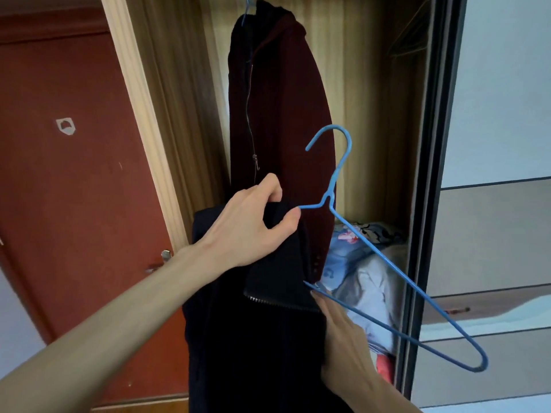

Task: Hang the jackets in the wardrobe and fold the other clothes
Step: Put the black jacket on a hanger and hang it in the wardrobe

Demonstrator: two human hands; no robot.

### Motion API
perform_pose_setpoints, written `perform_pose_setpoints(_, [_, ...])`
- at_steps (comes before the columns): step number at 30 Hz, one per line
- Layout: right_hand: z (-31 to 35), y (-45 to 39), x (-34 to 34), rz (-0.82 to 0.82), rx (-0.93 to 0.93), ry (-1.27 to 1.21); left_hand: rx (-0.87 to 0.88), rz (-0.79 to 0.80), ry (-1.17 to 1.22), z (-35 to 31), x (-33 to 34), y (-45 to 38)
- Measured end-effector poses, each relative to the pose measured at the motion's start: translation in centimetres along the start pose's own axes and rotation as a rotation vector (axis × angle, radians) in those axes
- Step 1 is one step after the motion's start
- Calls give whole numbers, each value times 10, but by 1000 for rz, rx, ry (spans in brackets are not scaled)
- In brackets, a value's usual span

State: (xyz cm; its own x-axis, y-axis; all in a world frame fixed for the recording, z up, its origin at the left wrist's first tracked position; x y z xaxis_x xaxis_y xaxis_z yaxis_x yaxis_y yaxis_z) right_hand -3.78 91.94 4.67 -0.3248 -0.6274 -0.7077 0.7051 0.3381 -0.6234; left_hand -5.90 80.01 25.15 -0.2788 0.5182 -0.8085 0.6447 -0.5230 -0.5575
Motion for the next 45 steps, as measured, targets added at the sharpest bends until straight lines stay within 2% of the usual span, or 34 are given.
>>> perform_pose_setpoints(2, [-14,-4,7,69,127,-69,10,-30,31,-5,-3,2])
perform_pose_setpoints(6, [-41,-5,-8,-30,156,-10,33,-87,39,-14,-13,9])
perform_pose_setpoints(12, [-124,-6,-8,224,285,91,34,-205,-87,-1,-18,36])
perform_pose_setpoints(16, [-152,-23,-37,294,332,68,-70,-174,-75,22,-5,60])
perform_pose_setpoints(18, [-160,-31,-61,252,339,43,13,-127,-166,22,3,68])
perform_pose_setpoints(23, [-147,-61,-108,227,260,-73,205,-43,-351,27,18,84])
perform_pose_setpoints(25, [-137,-72,-125,200,233,-19,236,2,-431,33,26,89])
perform_pose_setpoints(30, [-91,-89,-154,223,194,338,179,18,-590,39,23,88])
perform_pose_setpoints(33, [-70,-95,-158,268,207,389,96,-1,-677,37,17,80])
perform_pose_setpoints(35, [-58,-99,-158,268,216,328,20,-16,-645,36,14,71])
perform_pose_setpoints(38, [-40,-106,-162,234,217,164,-66,-53,-422,31,9,64])
perform_pose_setpoints(45, [2,-94,-163,276,94,-79,-37,-165,-121,-5,-10,75])
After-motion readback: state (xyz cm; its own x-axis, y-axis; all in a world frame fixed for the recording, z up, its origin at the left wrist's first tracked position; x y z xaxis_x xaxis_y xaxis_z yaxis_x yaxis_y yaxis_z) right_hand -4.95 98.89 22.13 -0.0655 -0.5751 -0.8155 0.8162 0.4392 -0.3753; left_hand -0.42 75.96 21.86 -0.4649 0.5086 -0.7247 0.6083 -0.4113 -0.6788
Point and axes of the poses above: each hand's wrist, its own y-axis away from the middle knuckle, its own x-axis out of the palm, z = x × y, the point moved 10 cm from there along -y, towards the middle knuckle, and after that the axes turned 12 degrees about z, right-handed, at the moved point
